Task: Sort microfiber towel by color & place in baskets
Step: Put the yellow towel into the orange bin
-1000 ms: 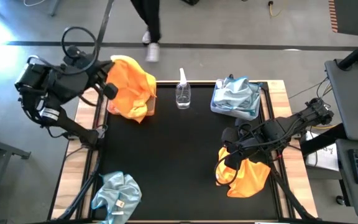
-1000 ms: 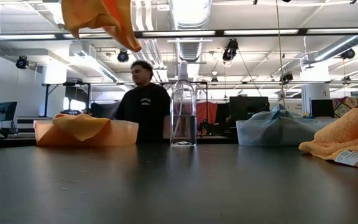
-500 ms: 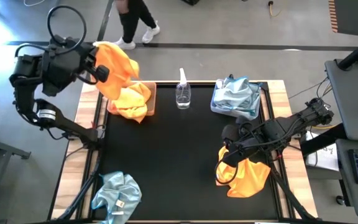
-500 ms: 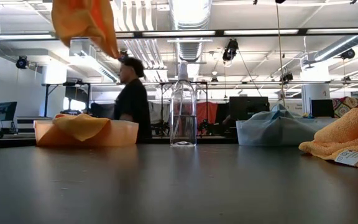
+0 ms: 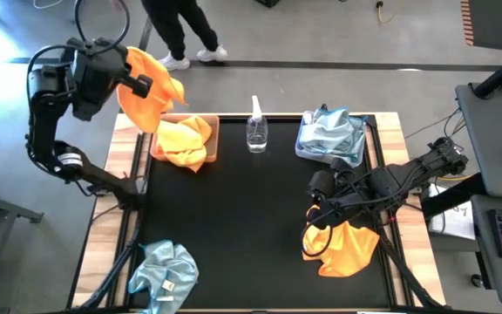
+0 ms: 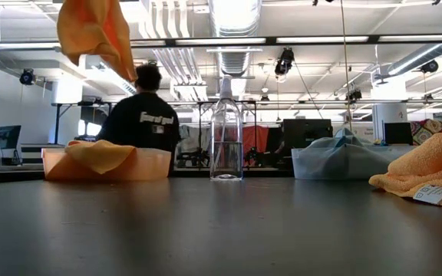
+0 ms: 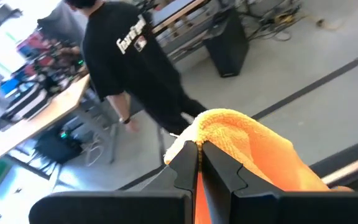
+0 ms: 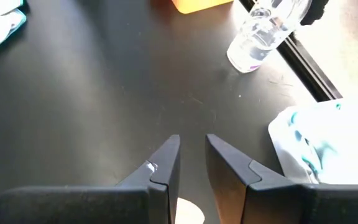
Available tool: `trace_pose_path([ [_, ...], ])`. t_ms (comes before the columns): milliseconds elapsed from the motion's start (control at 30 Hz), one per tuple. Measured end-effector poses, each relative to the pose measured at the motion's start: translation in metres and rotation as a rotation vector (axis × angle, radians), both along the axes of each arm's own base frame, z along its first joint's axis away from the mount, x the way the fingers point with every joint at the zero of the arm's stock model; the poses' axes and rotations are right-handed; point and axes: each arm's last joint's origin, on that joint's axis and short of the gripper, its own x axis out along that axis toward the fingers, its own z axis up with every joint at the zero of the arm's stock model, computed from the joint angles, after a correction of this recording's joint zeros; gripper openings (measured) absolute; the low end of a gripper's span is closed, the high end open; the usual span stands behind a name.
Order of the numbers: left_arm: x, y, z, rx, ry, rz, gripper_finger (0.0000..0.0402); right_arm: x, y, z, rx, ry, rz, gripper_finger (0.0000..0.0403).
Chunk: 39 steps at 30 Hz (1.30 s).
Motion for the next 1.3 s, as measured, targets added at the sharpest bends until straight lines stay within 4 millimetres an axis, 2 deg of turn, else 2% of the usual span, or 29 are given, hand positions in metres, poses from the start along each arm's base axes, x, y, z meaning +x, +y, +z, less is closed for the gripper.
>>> trace_pose_path([
  [167,0.0,0.014,0.0,-0.01,0.007,0.053,0.0,0.0,0.0,-0.001,0.002,-0.003,-0.003,0.0068],
  [400,0.009,0.028,0.002,-0.08,-0.062,-0.11,0.0,0.0,0.0,-0.002,0.007,-0.003,-0.011,0.0068],
  [567,0.015,0.034,0.0,-0.094,-0.05,-0.13,0.0,0.001,0.0,-0.002,0.015,-0.01,-0.023,0.0068],
  [933,0.006,0.033,0.002,-0.128,-0.077,-0.236,0.0,0.001,0.0,-0.004,0.013,-0.005,-0.024,0.0068],
  [1167,0.005,0.026,0.017,-0.06,-0.178,-0.465,0.0,0.001,0.0,-0.005,0.007,-0.004,-0.026,0.0068],
  [1300,0.006,0.024,0.019,-0.062,-0.185,-0.549,0.0,0.001,0.0,-0.004,0.011,-0.011,-0.027,0.0068],
])
